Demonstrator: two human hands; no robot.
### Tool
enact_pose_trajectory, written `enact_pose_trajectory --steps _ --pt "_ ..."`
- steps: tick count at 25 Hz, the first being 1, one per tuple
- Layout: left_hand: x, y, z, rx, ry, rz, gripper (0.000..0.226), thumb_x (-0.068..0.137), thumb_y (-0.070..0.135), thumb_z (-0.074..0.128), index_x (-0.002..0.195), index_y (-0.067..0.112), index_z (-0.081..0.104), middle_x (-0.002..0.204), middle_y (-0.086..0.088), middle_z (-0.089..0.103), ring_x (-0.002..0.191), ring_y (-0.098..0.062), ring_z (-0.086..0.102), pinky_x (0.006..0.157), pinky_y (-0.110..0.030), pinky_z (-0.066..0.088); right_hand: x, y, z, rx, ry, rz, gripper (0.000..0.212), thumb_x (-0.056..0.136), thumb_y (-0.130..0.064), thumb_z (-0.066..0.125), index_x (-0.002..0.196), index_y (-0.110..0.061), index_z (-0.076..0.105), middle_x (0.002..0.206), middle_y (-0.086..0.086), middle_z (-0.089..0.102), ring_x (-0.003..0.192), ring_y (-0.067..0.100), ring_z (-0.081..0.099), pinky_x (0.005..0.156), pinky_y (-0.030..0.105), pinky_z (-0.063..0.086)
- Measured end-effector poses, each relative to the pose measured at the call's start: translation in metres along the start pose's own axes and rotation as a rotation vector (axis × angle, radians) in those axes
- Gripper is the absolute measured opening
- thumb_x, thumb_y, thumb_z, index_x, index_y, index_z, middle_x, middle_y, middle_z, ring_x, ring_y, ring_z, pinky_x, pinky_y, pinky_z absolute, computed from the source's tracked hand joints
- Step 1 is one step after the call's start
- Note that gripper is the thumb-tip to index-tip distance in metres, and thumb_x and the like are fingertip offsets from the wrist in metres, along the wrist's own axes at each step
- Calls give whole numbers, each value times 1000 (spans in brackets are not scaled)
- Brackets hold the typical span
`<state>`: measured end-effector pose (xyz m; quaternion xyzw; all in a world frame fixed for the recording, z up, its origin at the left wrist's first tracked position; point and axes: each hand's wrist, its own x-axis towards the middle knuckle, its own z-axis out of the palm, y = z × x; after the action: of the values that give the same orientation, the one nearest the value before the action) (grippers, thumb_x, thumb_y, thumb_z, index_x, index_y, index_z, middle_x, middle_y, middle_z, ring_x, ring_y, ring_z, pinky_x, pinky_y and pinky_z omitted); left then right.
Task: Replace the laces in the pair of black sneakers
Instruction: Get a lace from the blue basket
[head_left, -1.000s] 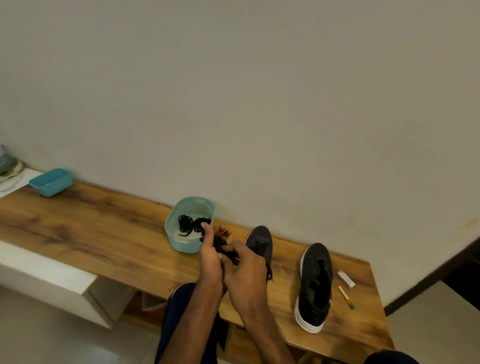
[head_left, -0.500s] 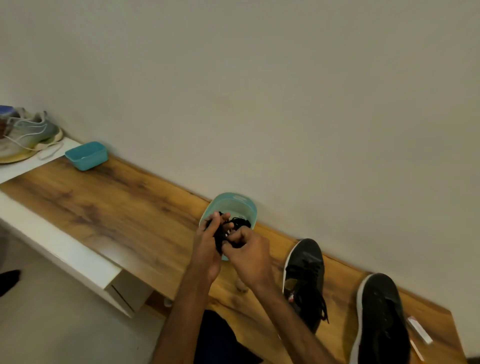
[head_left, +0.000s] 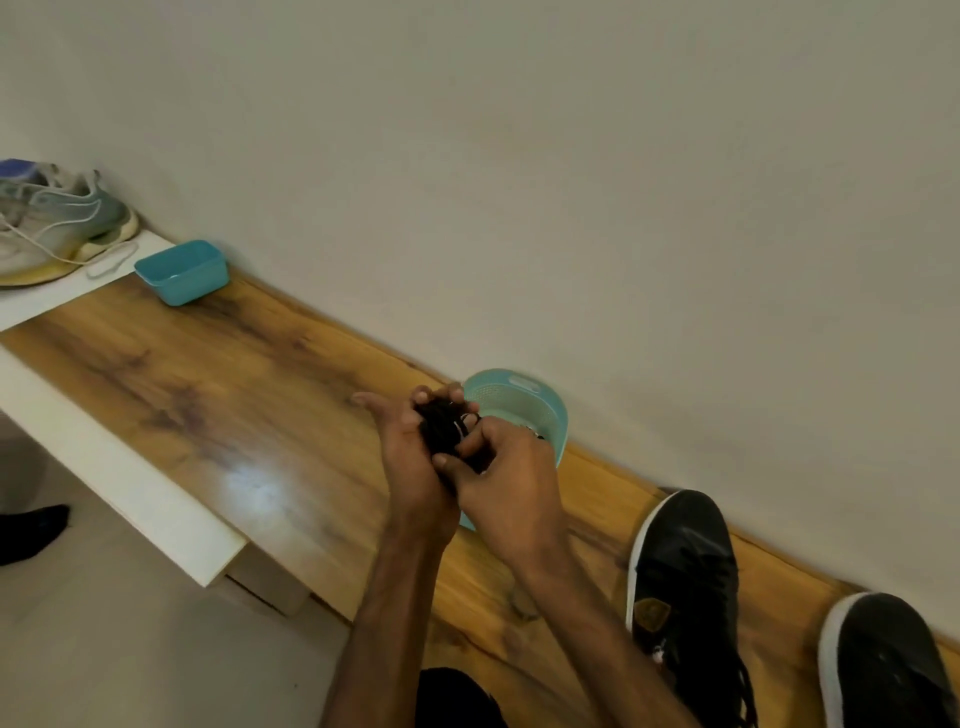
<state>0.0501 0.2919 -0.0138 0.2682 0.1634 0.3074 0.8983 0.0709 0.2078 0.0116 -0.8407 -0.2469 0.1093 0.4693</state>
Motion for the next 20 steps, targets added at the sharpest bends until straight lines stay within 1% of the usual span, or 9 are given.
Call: enact_pose_trajectory --steps 2,5,8,10,12,14,16,19,20 --pt "0 -2 -10 -78 19 -3 53 94 67 32 77 20 52 76 1 54 69 -14 55 87 -36 43 -1 1 9 -65 -16 -71 20 82 -17 77 72 -21 60 76 -11 66 73 3 61 63 8 44" --pt "2 -4 -18 73 151 45 53 103 48 33 69 21 63 69 3 60 66 -11 61 83 -34 51 5 18 16 -46 -53 -104 24 77 -7 76 66 -20 59 68 -10 63 64 2 58 59 9 42" --pt "8 -1 -45 393 410 214 37 102 47 39 100 15 59 98 2 64 91 -12 62 90 -37 52 23 39 6 -56 -65 -60 27 75 -9 78 62 -21 58 64 -11 61 62 6 57 55 17 43" --pt "8 -3 -63 693 556 202 23 102 36 49 110 16 53 105 2 58 97 -16 59 90 -41 52 40 50 1 -132 -108 -28 34 75 -11 80 60 -25 53 64 -12 59 63 6 56 57 19 42" --pt "5 -11 -70 838 543 17 24 99 31 57 116 16 49 113 -3 56 101 -20 57 85 -43 54 58 59 4 -268 -241 -10 37 75 -10 80 60 -25 50 68 -8 60 67 9 57 62 24 44" --pt "3 -18 -70 827 480 -129 30 97 28 60 119 14 46 111 -3 56 96 -16 58 70 -35 54 72 63 14 -476 -431 -20 35 75 -10 80 61 -22 50 77 0 65 75 15 60 66 29 46" --pt "3 -23 -71 819 443 -173 29 97 24 61 120 11 48 111 -4 59 97 -18 63 63 -31 53 80 66 24 -631 -575 -33 24 78 -11 79 68 -16 57 88 8 70 83 22 64 68 30 49" --pt "5 -26 -76 827 431 -156 26 97 16 59 120 8 51 116 -12 62 99 -24 67 62 -29 54 85 75 36 -666 -688 -50 1 85 -7 69 87 -7 69 97 14 71 91 28 66 81 35 56" --pt "5 -26 -75 825 436 -148 25 97 15 60 120 8 51 116 -12 62 98 -24 67 62 -28 54 85 79 39 -683 -702 -48 6 88 -7 66 93 -5 69 101 15 70 94 28 65 84 37 56"
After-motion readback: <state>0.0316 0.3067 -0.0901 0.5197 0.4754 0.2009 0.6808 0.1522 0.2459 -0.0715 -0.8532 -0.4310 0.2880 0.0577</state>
